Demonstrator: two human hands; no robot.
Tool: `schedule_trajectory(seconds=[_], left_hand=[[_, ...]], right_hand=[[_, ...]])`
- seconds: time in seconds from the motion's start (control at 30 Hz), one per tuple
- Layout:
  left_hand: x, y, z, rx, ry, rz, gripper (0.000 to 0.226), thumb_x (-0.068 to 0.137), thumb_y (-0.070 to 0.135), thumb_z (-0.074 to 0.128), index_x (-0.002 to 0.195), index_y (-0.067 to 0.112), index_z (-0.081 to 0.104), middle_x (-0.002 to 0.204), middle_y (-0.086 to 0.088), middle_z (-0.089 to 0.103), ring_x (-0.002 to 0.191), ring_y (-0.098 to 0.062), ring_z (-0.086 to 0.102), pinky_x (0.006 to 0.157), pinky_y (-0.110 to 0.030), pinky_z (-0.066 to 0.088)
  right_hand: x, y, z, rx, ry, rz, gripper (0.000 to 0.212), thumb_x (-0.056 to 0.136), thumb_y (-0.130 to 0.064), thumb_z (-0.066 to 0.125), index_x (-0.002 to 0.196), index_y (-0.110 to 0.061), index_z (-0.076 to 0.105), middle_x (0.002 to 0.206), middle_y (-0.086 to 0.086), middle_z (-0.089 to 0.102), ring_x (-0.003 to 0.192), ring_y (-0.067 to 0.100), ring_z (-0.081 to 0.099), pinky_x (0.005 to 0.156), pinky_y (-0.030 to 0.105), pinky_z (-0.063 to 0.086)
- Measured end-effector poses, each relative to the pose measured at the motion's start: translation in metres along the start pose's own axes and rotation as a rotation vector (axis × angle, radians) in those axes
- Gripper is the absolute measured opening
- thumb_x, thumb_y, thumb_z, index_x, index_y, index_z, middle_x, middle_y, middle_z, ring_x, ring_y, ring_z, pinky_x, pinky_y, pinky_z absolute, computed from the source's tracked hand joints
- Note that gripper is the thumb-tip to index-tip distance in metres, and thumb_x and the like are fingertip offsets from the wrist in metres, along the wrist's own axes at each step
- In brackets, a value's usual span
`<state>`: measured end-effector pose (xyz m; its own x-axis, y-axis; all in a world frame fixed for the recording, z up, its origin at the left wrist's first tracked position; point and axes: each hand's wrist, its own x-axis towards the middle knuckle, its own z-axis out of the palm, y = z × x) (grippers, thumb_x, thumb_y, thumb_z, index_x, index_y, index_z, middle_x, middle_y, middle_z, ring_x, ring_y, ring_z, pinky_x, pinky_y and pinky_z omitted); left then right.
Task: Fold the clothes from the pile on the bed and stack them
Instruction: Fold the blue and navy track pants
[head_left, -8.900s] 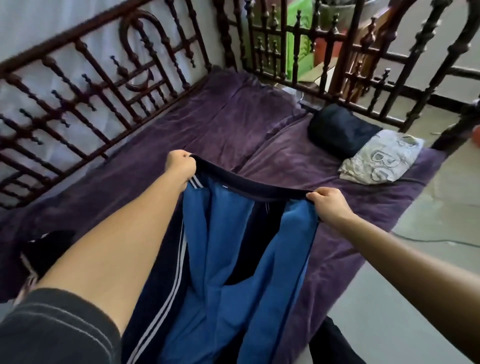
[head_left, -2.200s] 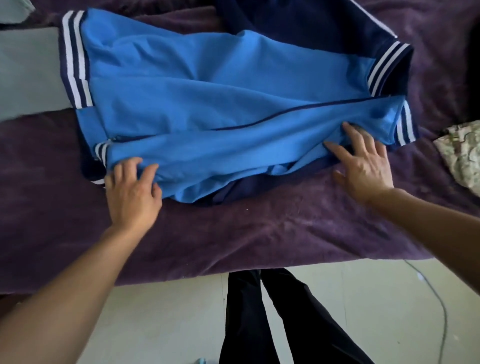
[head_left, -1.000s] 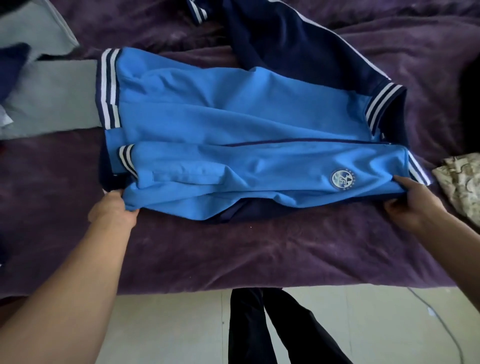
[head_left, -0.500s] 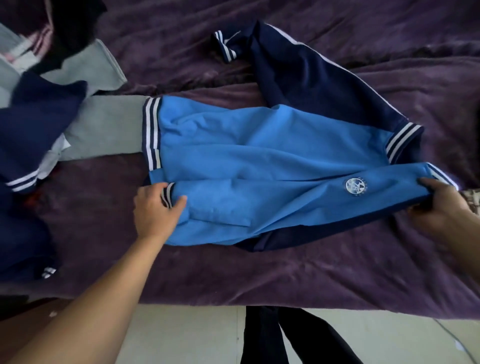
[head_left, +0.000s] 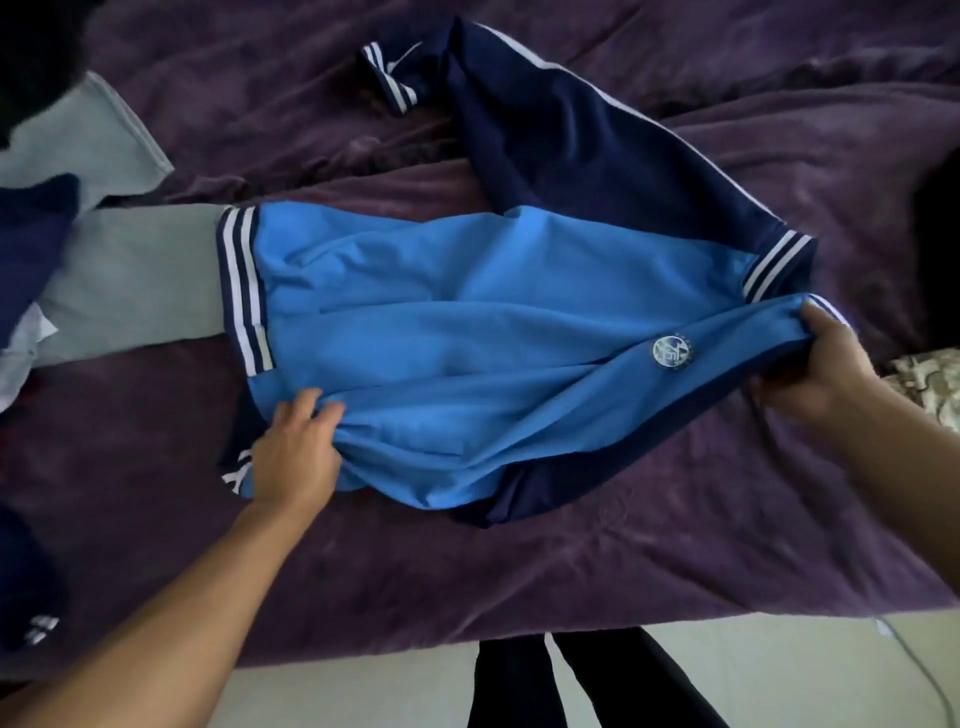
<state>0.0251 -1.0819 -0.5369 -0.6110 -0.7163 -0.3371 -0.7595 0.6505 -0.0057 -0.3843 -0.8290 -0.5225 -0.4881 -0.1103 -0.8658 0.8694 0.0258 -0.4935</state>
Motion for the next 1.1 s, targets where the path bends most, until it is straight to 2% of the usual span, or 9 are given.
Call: schedule_trajectory(seconds=[0.23,0.37,0.53,0.6,0.67,0.8,0.93,1.03,1.1], left_hand=[[0.131,-0.019,-0.076,-0.024,0.065,-0.227,0.048,0.081,0.000,0.053,0.126,0.014,0.054,0.123,-0.020,0.053,0.107,-0.042,0.055,0.085,-0.049,0.046],[0.191,-0.015,-0.090,-0.132,0.232,-0.423,0.047,0.085,0.008,0.057,0.131,0.013,0.048,0.131,-0.024,0.043,0.118,-0.045,0.043,0.097,-0.054,0.038],[0.176,0.010,-0.061,-0.162,0.357,0.078,0.039,0.083,0.035,0.059,0.112,0.010,0.063,0.116,-0.017,0.053,0.108,-0.038,0.051,0.088,-0.049,0.040],[0.149,0.018,-0.040,-0.117,0.285,0.234,0.049,0.080,0.053,0.054,0.105,0.013,0.065,0.112,-0.013,0.056,0.104,-0.035,0.053,0.083,-0.045,0.039],[0.124,0.024,-0.026,-0.125,0.212,0.274,0.060,0.077,0.065,0.051,0.105,0.013,0.064,0.108,-0.009,0.058,0.101,-0.032,0.054,0.082,-0.043,0.039],[0.077,0.036,-0.003,-0.145,0.112,0.098,0.066,0.069,0.066,0.060,0.106,0.011,0.059,0.098,-0.008,0.060,0.093,-0.031,0.056,0.078,-0.043,0.042],[0.068,0.039,0.009,-0.378,-0.222,-0.251,0.036,0.081,0.041,0.069,0.091,0.009,0.058,0.081,-0.008,0.065,0.082,-0.033,0.063,0.069,-0.040,0.050],[0.090,0.030,-0.007,-0.665,-0.332,-0.166,0.039,0.086,0.037,0.064,0.076,0.000,0.059,0.066,-0.010,0.063,0.062,-0.025,0.058,0.060,-0.041,0.045],[0.114,0.023,-0.037,-0.762,-0.393,-0.111,0.048,0.081,0.047,0.062,0.085,0.000,0.063,0.081,-0.014,0.070,0.075,-0.026,0.066,0.070,-0.047,0.050]], right_hand=[[0.012,-0.053,0.070,0.188,-0.011,-0.064,0.038,0.098,-0.042,0.041,0.108,-0.014,0.064,0.098,0.003,0.072,0.083,0.019,0.071,0.056,0.028,0.056],[0.040,-0.078,0.109,0.172,-0.058,-0.107,0.056,0.096,-0.051,0.040,0.130,-0.008,0.053,0.125,0.013,0.060,0.115,0.027,0.059,0.085,0.038,0.055],[0.045,-0.051,0.123,-0.384,0.063,-0.413,0.042,0.088,-0.026,0.059,0.128,-0.014,0.054,0.106,0.001,0.064,0.101,0.022,0.063,0.068,0.033,0.056],[0.040,-0.024,0.114,-0.775,0.160,-0.778,0.057,0.080,-0.019,0.062,0.135,-0.015,0.046,0.118,0.003,0.060,0.106,0.022,0.059,0.089,0.039,0.052],[0.034,0.005,0.111,-1.057,0.080,-0.925,0.078,0.077,-0.017,0.067,0.146,-0.020,0.030,0.137,0.006,0.047,0.116,0.022,0.053,0.100,0.038,0.044],[0.034,0.042,0.117,-0.782,0.193,-0.568,0.084,0.074,-0.032,0.078,0.142,-0.019,0.030,0.125,-0.004,0.054,0.113,0.021,0.057,0.100,0.039,0.046],[0.026,0.075,0.125,-0.481,0.158,-0.137,0.059,0.073,-0.033,0.081,0.120,-0.011,0.053,0.111,0.005,0.062,0.084,0.019,0.062,0.056,0.030,0.052],[0.010,0.086,0.133,-0.653,-0.070,0.027,0.022,0.083,-0.027,0.073,0.099,-0.015,0.062,0.085,0.002,0.067,0.067,0.017,0.057,0.058,0.027,0.043],[0.006,0.071,0.141,-0.643,-0.126,0.080,0.011,0.087,-0.026,0.067,0.085,-0.018,0.059,0.062,0.000,0.058,0.053,0.016,0.048,0.053,0.025,0.039]])
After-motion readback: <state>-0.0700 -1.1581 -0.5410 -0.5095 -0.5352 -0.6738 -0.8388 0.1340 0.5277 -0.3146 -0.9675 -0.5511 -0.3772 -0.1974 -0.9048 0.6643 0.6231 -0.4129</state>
